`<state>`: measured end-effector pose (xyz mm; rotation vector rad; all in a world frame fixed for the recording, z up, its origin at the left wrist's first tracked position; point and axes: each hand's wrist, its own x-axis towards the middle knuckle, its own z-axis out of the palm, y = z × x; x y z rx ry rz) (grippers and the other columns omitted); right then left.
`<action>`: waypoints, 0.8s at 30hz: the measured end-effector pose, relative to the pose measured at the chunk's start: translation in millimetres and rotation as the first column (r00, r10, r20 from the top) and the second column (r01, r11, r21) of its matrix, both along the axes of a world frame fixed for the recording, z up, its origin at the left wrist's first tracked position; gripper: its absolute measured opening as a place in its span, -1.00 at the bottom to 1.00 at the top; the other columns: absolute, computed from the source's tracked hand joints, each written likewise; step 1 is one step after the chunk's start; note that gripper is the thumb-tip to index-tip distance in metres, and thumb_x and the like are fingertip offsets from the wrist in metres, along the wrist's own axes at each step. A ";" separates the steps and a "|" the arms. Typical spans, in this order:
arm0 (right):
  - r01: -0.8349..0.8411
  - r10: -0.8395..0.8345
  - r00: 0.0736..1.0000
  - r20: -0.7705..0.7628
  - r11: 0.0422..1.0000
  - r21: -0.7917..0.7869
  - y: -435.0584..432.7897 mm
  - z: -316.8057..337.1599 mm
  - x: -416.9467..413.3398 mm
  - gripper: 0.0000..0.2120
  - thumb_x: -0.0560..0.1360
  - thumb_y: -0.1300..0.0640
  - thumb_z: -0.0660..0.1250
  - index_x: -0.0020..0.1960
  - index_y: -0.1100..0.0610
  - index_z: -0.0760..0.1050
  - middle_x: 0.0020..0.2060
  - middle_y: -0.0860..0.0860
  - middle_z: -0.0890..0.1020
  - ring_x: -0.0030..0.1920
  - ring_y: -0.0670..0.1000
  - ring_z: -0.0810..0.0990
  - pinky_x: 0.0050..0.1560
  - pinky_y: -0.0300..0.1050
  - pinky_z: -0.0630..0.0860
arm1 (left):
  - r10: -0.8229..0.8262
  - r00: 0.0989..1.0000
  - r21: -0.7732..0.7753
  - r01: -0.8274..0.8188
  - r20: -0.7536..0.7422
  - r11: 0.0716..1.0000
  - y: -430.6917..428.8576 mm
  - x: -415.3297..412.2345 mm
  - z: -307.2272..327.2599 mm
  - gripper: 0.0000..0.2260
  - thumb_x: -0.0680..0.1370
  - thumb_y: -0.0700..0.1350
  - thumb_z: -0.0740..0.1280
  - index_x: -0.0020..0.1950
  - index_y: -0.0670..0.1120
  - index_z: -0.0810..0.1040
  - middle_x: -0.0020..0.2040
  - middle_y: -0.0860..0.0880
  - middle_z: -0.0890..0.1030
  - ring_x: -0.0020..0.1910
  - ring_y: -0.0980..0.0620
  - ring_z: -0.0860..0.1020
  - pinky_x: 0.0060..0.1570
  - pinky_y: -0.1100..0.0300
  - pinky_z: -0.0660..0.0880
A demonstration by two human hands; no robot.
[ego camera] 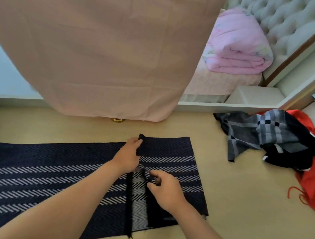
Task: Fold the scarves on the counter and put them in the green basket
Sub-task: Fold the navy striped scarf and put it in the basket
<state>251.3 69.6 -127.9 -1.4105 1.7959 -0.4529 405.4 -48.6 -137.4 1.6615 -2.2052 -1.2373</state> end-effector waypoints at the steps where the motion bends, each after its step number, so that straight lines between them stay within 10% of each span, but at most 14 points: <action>1: 0.009 -0.009 1.000 -0.011 1.000 0.007 1.4 -4.8 5.7 -0.60 0.53 0.10 0.42 0.36 0.03 0.51 -0.15 -0.20 0.50 -0.07 -0.14 0.51 -0.06 -0.46 0.34 | -0.017 1.000 0.014 0.017 0.007 1.000 -1.6 5.3 -7.0 -0.42 0.59 -0.29 0.24 0.58 -0.17 0.13 0.55 -0.07 0.15 0.37 -0.12 0.41 0.43 0.16 0.25; 10: 0.018 -0.069 0.981 0.183 0.963 0.267 13.9 -19.1 17.2 -0.69 0.55 -0.02 0.39 0.26 0.05 0.56 -0.09 -0.08 0.65 -0.29 -0.09 0.64 -0.24 -0.21 0.55 | -0.058 0.972 -0.167 0.097 0.227 0.981 0.4 17.3 -27.0 -0.36 0.61 -0.10 0.29 0.61 -0.02 0.05 0.59 -0.06 0.01 0.52 -0.14 0.13 0.46 -0.02 0.23; 15: -0.085 0.046 0.942 -0.331 0.991 -0.105 3.2 -27.9 -28.7 -0.70 0.59 0.01 0.29 0.30 -0.02 0.55 0.22 -0.07 0.54 0.27 -0.02 0.46 0.30 -0.05 0.43 | -0.091 0.948 -0.418 0.218 0.304 0.882 28.7 2.6 -20.0 -0.57 0.64 0.02 0.19 0.51 0.05 0.28 0.55 -0.04 0.16 0.48 -0.12 0.16 0.38 -0.05 0.22; 20: -0.286 0.329 0.746 -0.579 0.944 0.168 9.9 -48.1 -72.0 -0.30 0.60 -0.32 0.04 0.60 -0.16 -0.21 0.57 -0.03 -0.28 0.58 0.05 -0.29 0.52 0.23 -0.04 | -0.260 0.798 -0.165 0.405 0.543 0.899 58.8 -4.0 -50.5 -0.26 0.54 0.43 -0.08 0.58 0.12 -0.28 0.57 -0.02 -0.36 0.56 -0.12 -0.30 0.52 -0.16 -0.11; 24: -0.340 0.332 0.674 -0.660 0.932 0.122 34.0 -71.3 -103.6 -0.27 0.54 -0.42 -0.29 0.60 -0.10 -0.29 0.57 0.06 -0.32 0.56 0.06 -0.38 0.54 0.18 -0.17 | -0.257 0.758 -0.161 0.429 0.599 0.889 64.0 -3.5 -55.6 -0.27 0.50 0.43 -0.25 0.54 0.13 -0.40 0.52 -0.04 -0.45 0.52 -0.12 -0.40 0.51 -0.19 -0.24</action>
